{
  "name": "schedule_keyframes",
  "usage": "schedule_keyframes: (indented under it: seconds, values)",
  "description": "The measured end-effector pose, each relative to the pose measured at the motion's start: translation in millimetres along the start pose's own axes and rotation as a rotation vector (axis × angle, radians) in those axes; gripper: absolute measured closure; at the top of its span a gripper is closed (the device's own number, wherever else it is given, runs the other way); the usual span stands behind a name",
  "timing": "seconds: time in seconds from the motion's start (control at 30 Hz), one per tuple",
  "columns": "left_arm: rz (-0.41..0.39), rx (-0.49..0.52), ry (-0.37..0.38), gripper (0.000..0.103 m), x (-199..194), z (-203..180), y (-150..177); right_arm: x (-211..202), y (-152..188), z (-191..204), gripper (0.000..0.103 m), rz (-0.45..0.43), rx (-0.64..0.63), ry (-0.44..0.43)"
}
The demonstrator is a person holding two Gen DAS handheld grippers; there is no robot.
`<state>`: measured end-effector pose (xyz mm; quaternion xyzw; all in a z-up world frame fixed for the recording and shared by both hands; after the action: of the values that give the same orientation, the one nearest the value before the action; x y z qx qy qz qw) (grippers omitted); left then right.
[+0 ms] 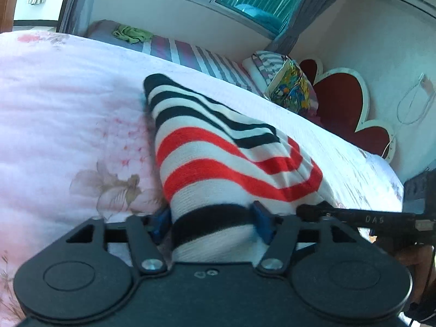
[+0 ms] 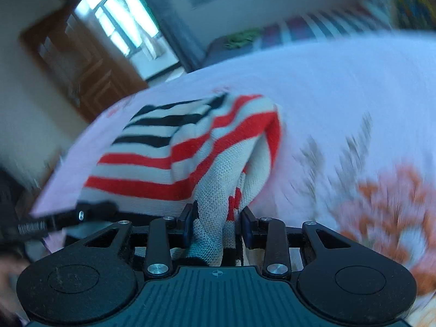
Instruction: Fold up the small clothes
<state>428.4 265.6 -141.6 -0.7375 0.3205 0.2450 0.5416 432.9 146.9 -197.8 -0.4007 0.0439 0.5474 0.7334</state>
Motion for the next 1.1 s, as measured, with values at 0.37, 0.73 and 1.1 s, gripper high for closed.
schedule_keyframes:
  seconds: [0.37, 0.73, 1.1]
  values:
    - [-0.040, -0.090, 0.057, 0.025, -29.7, 38.1, 6.2, -0.5, -5.4, -13.6, 0.047, -0.034, 0.115, -0.012]
    - [-0.084, 0.100, 0.013, 0.058, -8.7, -0.3, -44.6, 15.9, -43.9, 44.7, 0.075, -0.034, -0.405, 0.185]
    - [-0.100, 0.246, -0.055, 0.058, -16.8, -9.3, -28.3, 1.2, -27.1, 31.6, 0.078, -0.032, -0.372, 0.263]
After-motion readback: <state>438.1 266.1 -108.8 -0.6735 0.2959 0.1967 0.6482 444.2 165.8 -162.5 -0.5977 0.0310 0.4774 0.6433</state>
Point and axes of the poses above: each gripper's, at about its wrist camera, not at the fingertips, and x roughly the way its jaws point, z to its left, y to its underside, the point moved 9 cm from there along x, roughly the way its jaws point, and after that the axes turned 12 degrees about -y, right-handed, at the moved point
